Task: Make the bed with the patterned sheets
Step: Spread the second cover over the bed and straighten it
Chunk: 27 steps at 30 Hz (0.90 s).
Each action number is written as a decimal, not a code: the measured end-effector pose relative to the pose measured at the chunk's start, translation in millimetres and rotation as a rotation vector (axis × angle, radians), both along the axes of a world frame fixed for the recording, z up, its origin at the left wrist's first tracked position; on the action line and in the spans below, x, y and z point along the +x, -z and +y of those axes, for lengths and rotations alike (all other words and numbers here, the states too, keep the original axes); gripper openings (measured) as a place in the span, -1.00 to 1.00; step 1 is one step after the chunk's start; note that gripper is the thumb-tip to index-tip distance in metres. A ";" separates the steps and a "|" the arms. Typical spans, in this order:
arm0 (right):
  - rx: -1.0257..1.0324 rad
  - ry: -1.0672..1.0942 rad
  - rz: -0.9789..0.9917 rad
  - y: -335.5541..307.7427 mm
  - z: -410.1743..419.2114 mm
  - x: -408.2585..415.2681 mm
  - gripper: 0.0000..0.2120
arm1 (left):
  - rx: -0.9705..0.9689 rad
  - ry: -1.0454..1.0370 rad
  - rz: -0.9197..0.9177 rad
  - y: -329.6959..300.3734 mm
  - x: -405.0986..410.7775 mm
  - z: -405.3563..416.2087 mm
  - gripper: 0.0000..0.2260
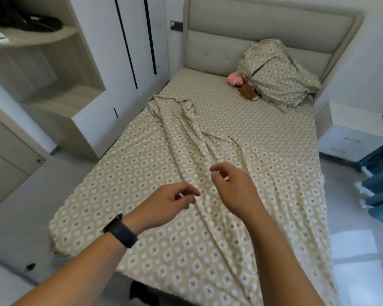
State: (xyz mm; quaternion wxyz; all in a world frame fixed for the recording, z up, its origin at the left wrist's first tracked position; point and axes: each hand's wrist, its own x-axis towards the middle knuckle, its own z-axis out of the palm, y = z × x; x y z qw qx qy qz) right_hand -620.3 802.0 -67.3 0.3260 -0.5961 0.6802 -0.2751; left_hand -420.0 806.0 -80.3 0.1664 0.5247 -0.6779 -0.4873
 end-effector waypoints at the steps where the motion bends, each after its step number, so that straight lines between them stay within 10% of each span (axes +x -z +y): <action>1: -0.021 0.012 0.009 -2.9 -12.1 28.9 -0.79 | -0.018 0.006 -0.006 -2.1 24.1 -13.5 -0.82; 27: -0.156 0.076 0.037 -49.5 -136.4 256.0 -0.82 | -0.059 -0.200 0.134 -30.1 270.9 -151.8 -0.79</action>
